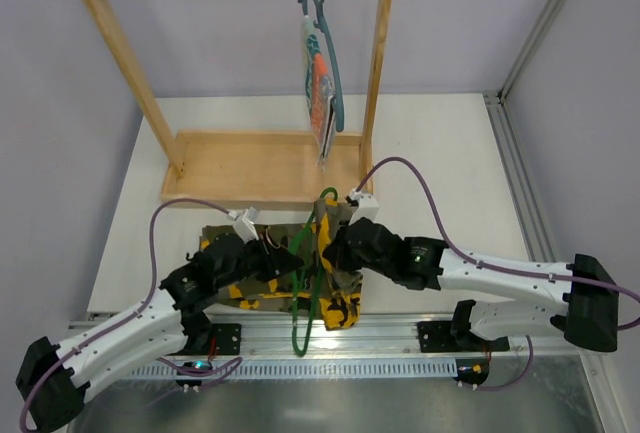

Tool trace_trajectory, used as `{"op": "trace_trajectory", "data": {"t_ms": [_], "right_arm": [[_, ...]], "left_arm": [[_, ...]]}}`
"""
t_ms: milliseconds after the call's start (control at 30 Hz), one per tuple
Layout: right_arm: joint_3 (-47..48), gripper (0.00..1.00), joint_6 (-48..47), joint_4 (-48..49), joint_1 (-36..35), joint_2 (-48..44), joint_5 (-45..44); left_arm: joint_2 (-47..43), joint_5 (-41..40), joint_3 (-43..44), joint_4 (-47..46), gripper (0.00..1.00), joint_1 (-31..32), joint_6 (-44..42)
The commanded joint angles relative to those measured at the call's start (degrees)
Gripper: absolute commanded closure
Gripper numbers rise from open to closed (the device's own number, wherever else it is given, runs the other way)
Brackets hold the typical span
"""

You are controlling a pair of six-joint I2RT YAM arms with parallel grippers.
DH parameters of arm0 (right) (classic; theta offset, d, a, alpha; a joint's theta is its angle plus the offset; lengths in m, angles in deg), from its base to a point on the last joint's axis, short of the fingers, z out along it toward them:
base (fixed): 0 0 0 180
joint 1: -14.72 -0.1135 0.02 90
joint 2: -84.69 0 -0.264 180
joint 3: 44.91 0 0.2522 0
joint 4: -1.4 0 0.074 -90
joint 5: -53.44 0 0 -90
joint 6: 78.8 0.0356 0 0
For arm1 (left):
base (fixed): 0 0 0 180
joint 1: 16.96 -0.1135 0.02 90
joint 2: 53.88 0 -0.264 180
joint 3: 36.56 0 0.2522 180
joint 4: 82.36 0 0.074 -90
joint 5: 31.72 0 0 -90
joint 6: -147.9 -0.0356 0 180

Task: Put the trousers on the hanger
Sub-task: Place trousers on hanger

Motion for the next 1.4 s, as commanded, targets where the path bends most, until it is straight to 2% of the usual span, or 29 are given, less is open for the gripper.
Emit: {"op": "trace_trajectory", "data": {"t_ms": [0, 200, 367, 733, 900, 1067, 1367], "right_arm": [[3.1, 0.96, 1.16, 6.58, -1.21, 0.64, -0.47], [2.14, 0.96, 1.33, 4.92, -1.21, -2.25, -1.96], [1.26, 0.96, 1.42, 3.51, -1.21, -5.85, -2.93], [-1.03, 0.96, 1.95, 3.94, -1.22, -8.51, -1.97], [-0.33, 0.96, 3.7, 10.44, -2.88, -0.36, 1.63], [1.69, 0.96, 5.81, 13.09, -5.08, 8.19, 2.43], [9.06, 0.96, 10.74, 3.96, -9.29, 20.93, -0.99]], "left_arm": [[-3.04, -6.16, 4.09, 20.78, 1.0, 0.92, -0.18], [-9.65, -11.0, 4.45, 30.23, 1.0, 0.92, 3.34], [-12.37, -9.94, 0.67, 28.04, 0.99, 1.0, 7.64], [-20.19, -13.99, -0.47, 33.05, 1.0, 1.44, 13.09], [-23.8, -13.2, -5.13, 27.25, 1.0, 1.36, 15.74], [-25.74, -15.92, -3.03, 30.4, 1.0, 1.44, 13.89], [-23.02, -15.57, -0.21, 30.15, 1.0, 1.36, 11.08]]}}
